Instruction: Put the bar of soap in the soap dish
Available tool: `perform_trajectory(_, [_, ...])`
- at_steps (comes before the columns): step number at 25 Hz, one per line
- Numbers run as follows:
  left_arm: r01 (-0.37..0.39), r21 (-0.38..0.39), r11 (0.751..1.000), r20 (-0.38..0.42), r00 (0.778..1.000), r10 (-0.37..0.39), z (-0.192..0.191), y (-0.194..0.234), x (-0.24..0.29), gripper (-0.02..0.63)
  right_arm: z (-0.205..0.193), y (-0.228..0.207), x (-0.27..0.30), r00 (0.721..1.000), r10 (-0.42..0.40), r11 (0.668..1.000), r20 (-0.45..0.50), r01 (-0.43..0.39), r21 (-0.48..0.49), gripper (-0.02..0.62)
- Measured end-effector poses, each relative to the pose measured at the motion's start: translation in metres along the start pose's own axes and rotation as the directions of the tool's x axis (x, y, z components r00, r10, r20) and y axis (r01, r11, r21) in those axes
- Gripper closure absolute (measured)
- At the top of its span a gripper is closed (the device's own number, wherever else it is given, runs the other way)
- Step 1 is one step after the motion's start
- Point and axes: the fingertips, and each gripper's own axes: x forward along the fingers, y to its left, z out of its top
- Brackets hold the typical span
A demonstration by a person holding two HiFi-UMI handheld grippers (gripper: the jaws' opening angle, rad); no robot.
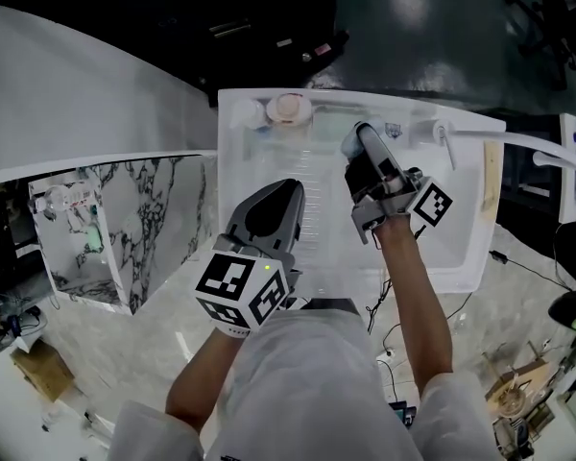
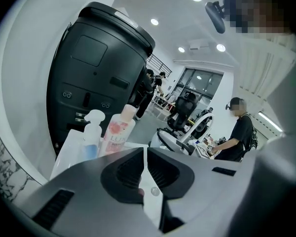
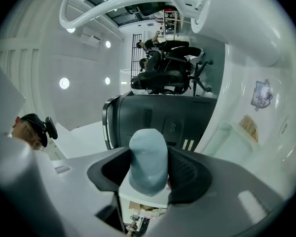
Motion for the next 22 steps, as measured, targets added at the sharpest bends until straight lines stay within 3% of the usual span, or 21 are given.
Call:
perform_trajectory(12, [0.003,-0.025,1.000,-0.014,1.000,-0.004,-0.017,0.011,0.003,0.577,0.006,-0.044,0.013,0.991,-0.125,0.986,-0.041,0.119,-0.114,0.359])
perform_trajectory(22, [-0.003,-0.033,0.999,-0.016,1.000,0.003,-0.024,0.024,-0.007,0.577,-0.001,-0.071,0.027,0.958,-0.262,0.935,-0.117,0.221,-0.279,0.373])
